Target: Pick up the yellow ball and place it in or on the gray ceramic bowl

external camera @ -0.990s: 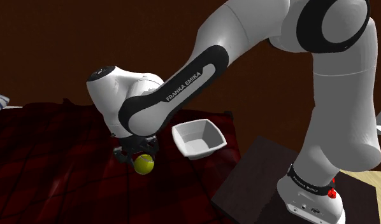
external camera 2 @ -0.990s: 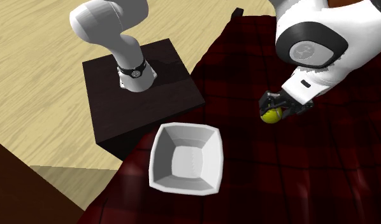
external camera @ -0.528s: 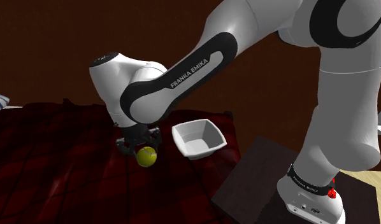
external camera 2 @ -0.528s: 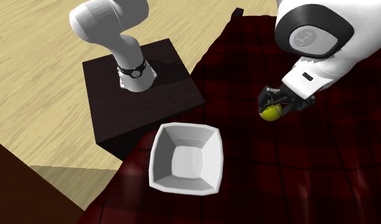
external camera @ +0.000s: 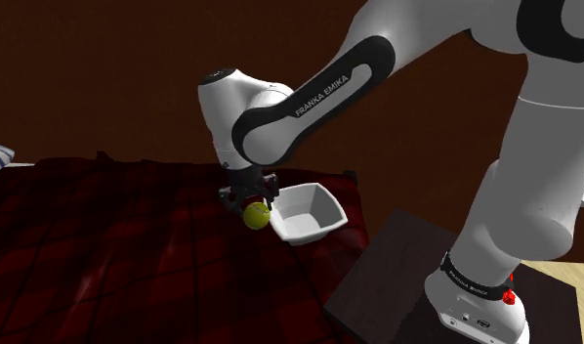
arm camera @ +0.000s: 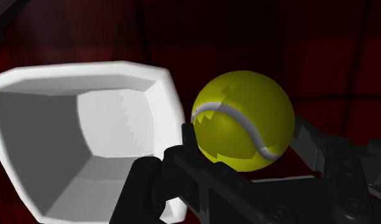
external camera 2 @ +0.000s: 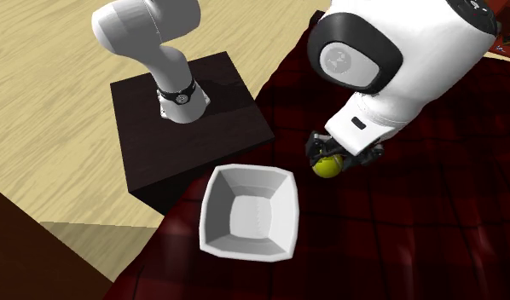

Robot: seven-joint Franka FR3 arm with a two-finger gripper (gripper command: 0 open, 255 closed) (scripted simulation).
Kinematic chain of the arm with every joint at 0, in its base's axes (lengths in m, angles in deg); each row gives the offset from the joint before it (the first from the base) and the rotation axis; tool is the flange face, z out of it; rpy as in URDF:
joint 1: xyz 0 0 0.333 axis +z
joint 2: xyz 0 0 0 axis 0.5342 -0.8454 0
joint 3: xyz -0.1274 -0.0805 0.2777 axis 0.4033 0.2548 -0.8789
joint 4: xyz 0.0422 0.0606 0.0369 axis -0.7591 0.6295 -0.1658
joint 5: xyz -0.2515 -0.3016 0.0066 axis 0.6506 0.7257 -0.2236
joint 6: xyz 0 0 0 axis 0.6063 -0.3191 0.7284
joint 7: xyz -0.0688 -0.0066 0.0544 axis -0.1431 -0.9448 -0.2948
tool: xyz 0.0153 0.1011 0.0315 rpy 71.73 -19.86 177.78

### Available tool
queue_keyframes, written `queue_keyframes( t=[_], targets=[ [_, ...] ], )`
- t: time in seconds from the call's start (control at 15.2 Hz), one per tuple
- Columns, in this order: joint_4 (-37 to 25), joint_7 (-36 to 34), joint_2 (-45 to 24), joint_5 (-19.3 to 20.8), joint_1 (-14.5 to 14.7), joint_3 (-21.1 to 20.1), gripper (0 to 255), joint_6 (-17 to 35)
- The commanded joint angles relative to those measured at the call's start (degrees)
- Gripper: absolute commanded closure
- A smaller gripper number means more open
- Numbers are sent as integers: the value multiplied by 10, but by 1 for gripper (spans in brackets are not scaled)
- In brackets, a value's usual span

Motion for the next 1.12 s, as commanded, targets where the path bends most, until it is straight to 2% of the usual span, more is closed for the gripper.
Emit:
queue_keyframes(
  t=[0.0, 0.79, 1.06],
  targets=[
    [35, 32, 29, -10, -17, 10, 255, 13],
    [152, 210, 129, -26, -101, 97, 255, 52],
    [163, 208, 116, -20, -104, 99, 255, 76]
  ],
)
